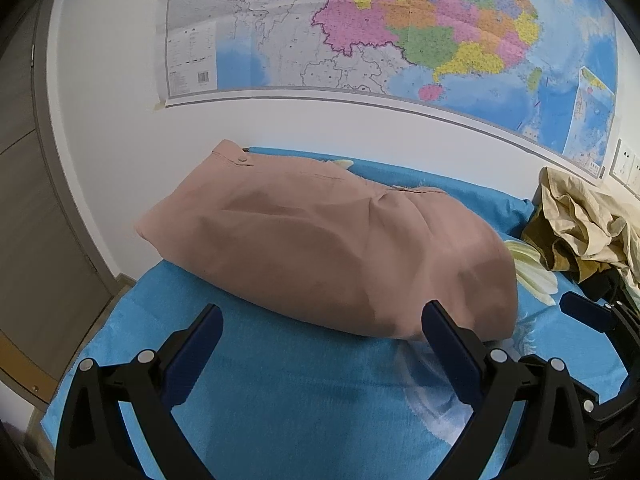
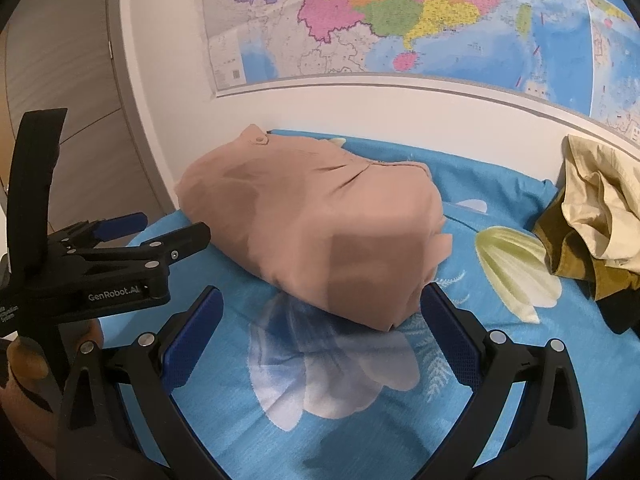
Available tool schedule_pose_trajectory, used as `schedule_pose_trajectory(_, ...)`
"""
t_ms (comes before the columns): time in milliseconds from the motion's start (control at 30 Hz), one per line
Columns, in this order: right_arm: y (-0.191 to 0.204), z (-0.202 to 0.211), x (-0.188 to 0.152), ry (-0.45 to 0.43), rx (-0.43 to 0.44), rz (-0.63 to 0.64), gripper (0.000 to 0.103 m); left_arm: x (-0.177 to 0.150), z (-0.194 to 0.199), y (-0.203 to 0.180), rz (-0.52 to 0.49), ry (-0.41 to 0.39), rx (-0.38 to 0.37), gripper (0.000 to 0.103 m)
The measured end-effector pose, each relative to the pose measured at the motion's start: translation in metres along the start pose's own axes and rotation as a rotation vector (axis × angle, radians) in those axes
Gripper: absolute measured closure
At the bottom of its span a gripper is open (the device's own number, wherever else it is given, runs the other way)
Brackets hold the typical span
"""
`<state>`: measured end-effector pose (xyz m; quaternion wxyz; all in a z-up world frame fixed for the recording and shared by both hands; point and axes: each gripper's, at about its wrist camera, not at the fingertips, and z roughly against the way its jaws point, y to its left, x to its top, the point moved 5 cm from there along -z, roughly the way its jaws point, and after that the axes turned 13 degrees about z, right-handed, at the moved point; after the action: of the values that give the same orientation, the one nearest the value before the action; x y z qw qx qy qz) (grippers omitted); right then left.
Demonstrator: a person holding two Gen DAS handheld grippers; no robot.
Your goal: Fold large clothes
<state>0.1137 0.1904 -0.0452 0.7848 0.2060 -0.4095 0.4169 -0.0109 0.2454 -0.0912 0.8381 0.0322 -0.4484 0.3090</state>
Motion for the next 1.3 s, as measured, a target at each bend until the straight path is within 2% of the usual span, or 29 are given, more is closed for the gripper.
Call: schedule_pose_trajectory(1300,0.017,0.02,-0.003,-0.023,0.021,0.008,0.006,-0.019,0.028,0.009,0.013,-0.024,0.023,0.007)
